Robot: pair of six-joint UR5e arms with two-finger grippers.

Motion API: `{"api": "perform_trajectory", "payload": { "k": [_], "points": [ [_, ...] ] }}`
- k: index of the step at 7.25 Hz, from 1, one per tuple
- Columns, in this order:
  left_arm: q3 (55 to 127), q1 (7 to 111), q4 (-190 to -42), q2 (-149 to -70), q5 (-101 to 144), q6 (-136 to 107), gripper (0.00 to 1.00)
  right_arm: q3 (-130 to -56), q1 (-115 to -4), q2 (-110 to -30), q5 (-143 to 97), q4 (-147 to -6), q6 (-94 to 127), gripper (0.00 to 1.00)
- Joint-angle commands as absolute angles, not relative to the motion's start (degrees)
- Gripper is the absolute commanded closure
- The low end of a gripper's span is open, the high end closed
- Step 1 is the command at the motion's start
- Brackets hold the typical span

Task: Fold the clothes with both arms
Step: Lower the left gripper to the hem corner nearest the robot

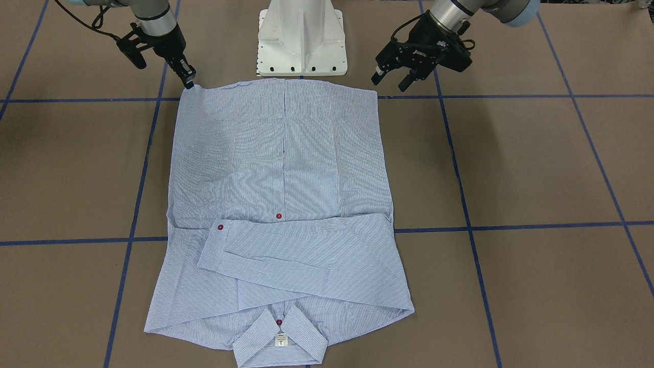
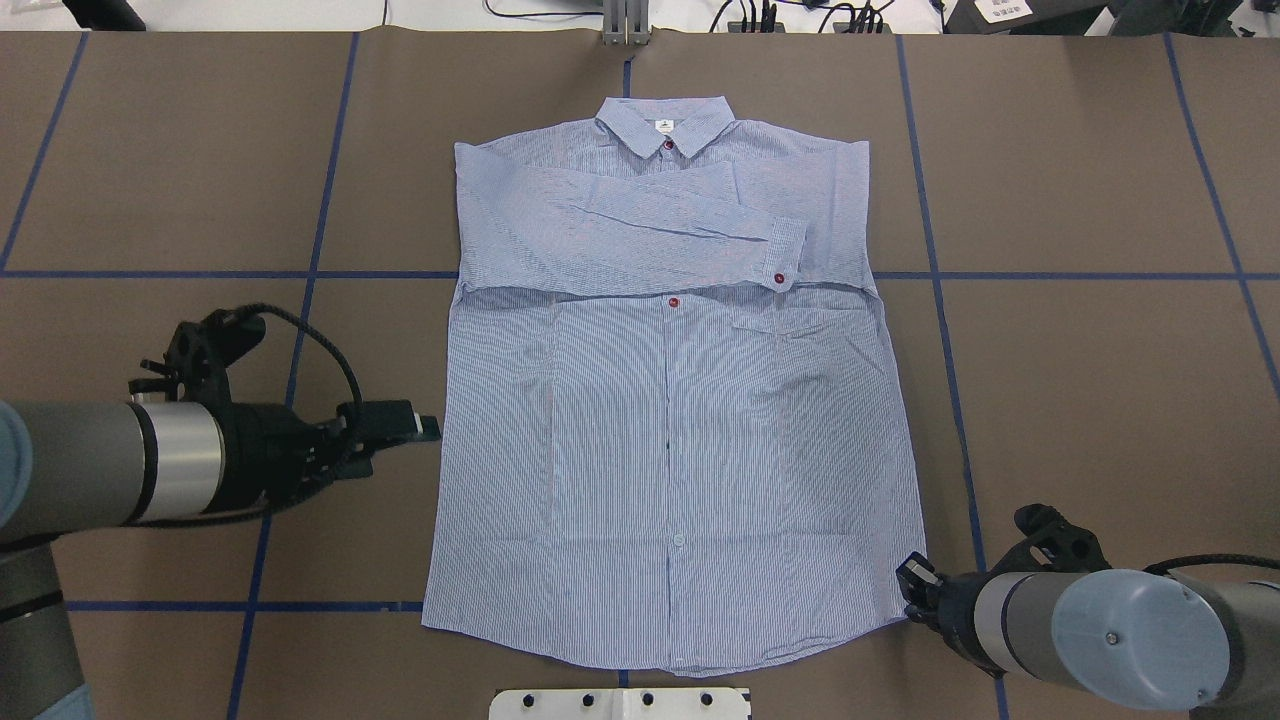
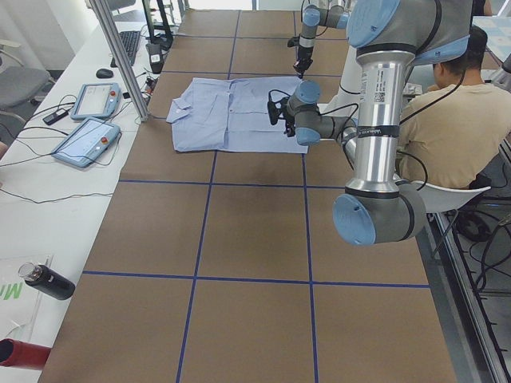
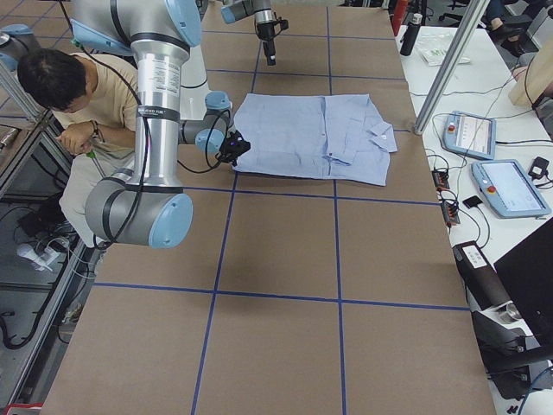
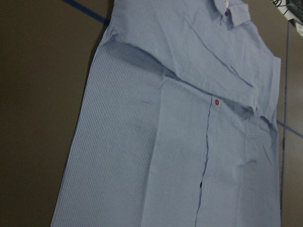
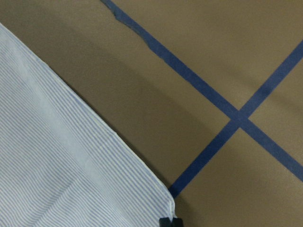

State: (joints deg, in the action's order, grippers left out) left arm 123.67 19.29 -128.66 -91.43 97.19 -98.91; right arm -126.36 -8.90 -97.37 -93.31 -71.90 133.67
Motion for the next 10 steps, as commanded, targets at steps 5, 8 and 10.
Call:
{"api": "perform_trajectory", "payload": {
  "k": [5,8,10],
  "points": [
    [118.1,9.4,-113.0,-97.9,92.7,-109.4,0.34,-126.4,-9.5,-97.4,-94.1,-72.0,133.6,1.00],
    [116.9,9.1,-110.0,-97.7,92.8,-109.4,0.35,-126.4,-9.5,-97.5,-94.1,-72.0,133.6,1.00],
    [116.5,8.5,-108.8,-98.0,92.9,-109.5,0.36,-126.4,-9.5,-97.5,-94.0,-72.0,133.6,1.00]
  ]
}}
